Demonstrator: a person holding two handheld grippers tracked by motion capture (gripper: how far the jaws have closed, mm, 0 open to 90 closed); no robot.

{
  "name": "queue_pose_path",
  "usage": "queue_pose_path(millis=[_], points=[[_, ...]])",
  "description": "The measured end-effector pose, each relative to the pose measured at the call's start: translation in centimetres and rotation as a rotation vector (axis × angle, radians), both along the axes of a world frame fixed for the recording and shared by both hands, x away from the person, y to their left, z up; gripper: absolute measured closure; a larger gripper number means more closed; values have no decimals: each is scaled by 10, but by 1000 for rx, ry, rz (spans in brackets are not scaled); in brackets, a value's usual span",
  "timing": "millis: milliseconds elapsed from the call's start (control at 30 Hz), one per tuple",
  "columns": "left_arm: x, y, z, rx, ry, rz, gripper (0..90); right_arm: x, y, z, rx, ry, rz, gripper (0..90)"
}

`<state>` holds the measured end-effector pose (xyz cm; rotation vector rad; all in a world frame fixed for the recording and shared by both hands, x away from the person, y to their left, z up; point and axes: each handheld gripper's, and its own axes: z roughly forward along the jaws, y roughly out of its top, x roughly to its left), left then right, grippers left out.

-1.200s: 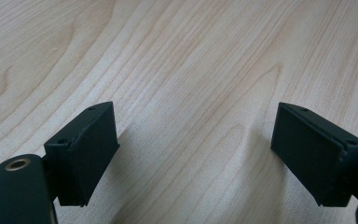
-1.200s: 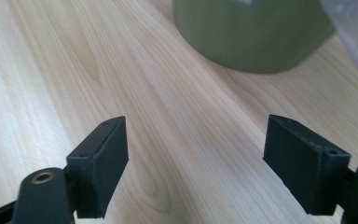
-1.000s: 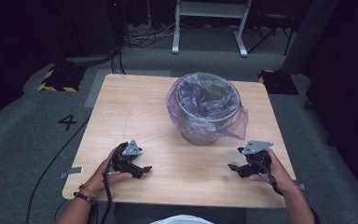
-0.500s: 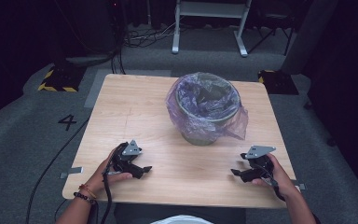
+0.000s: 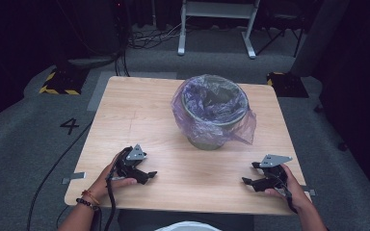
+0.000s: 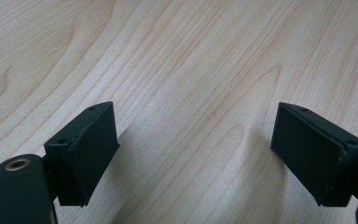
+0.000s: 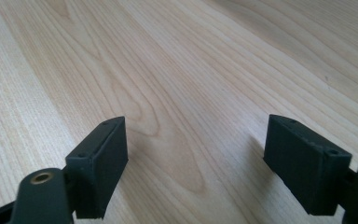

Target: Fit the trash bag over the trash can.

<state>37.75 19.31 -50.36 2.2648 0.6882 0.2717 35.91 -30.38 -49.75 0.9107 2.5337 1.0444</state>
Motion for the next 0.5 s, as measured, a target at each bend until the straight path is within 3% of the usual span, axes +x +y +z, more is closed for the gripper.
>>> queue_pose_path(millis=[233,500], points=[[0,0,0,0,0,0,142,-5,-12,-5,43,-41,-39,216],[0,0,0,0,0,-1,142,-5,-33,-6,43,-45,-112,211]])
